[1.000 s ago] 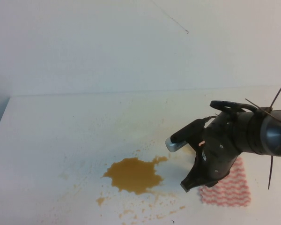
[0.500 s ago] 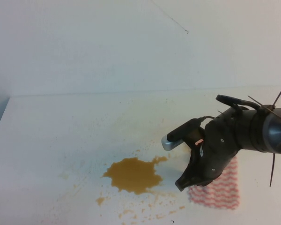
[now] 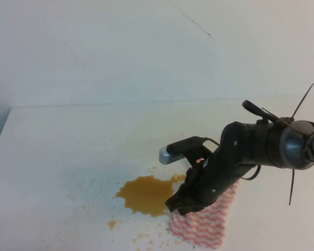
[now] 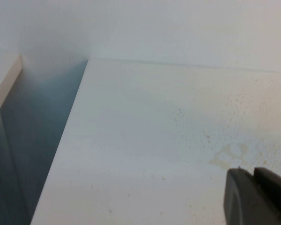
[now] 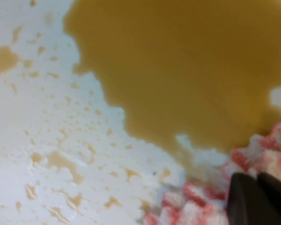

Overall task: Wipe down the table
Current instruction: Sweep the stains on the table

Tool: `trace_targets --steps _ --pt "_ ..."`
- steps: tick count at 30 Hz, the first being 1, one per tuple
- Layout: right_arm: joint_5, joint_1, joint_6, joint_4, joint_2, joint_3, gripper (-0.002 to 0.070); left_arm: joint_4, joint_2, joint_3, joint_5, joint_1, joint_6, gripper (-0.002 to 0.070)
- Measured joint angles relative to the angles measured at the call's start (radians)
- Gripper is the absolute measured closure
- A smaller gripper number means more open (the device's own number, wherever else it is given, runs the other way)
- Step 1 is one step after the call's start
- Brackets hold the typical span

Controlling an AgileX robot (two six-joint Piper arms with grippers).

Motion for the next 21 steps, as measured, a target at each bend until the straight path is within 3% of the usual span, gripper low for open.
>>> trace_targets --steps 12,21 --pt "-0.003 0.0 -0.288 0.382 0.062 -0.022 0.0671 0.0 0.0 0.0 0.0 0.0 0.0 0.0675" --pt "0.025 0.057 -0.328 0.421 0.145 -0.152 0.0671 0.0 0.0 0.0 0.0 0.0 0.0 0.0675"
